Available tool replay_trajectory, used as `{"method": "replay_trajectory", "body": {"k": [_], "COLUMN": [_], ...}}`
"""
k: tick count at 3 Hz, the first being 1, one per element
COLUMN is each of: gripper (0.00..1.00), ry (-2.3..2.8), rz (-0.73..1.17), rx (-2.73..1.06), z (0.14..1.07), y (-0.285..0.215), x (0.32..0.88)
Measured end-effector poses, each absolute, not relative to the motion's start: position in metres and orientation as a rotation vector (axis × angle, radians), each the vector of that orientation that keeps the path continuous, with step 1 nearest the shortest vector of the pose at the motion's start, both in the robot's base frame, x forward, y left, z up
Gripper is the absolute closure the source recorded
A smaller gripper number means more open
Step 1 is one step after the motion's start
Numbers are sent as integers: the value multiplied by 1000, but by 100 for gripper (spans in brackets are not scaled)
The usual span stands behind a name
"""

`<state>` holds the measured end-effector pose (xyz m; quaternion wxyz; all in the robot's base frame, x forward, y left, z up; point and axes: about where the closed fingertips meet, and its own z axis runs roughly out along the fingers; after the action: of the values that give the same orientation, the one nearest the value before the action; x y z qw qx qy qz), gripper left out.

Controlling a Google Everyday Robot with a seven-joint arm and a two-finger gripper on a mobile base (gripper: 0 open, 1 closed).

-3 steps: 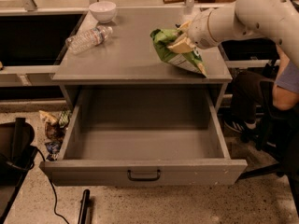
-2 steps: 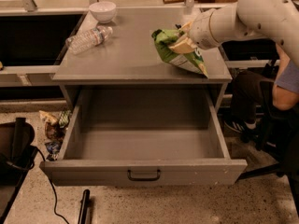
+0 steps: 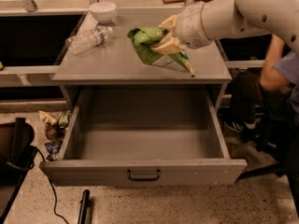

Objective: Place green rice chip bag into top drawer

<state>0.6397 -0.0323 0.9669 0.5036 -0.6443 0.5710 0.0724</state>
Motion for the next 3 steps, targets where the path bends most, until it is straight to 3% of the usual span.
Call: {"method": "replay_trajectory", "body": {"k": [2,3], "gripper": [100,100], "ry": [1363,1363], "rz": [363,363], "rx": [-1714,-1714], "z": [911,911], "y": [18,18], "x": [557,557]}}
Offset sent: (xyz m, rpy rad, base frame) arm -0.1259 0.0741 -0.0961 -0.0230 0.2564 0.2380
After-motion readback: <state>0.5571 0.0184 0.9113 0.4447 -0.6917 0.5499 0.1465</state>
